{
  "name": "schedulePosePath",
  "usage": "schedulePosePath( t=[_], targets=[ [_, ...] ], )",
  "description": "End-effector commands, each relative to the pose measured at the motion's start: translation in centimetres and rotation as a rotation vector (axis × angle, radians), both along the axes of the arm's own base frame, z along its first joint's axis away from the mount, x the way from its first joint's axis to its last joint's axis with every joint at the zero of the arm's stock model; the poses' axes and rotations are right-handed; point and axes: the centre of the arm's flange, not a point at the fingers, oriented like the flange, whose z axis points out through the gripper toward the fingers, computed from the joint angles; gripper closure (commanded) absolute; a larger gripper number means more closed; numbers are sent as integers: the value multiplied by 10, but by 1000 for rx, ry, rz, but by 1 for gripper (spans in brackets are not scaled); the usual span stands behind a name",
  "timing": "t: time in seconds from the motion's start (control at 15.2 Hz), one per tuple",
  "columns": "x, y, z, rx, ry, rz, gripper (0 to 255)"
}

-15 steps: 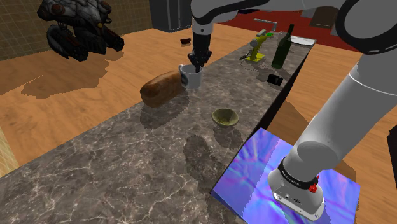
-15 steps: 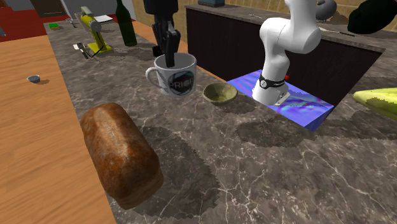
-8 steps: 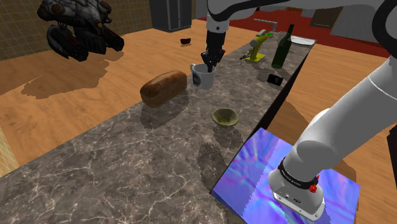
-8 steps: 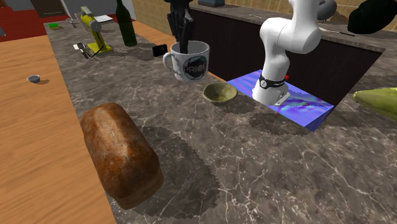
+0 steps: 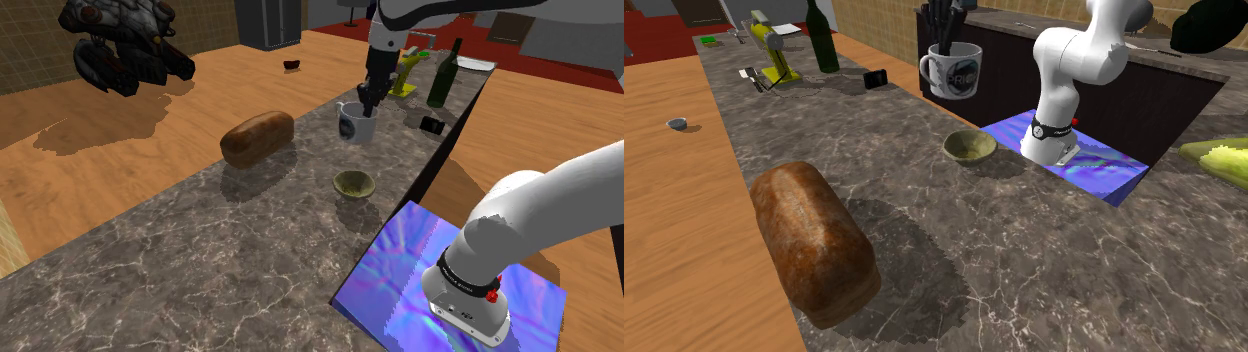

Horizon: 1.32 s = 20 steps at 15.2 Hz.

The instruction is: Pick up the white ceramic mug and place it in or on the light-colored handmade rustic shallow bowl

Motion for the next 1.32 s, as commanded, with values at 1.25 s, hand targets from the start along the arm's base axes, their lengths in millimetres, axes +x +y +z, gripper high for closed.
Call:
schedulePosePath(
  t=[1.25],
  targets=[
    [-26, -10, -92, 0, 1, 1, 255]
  ],
)
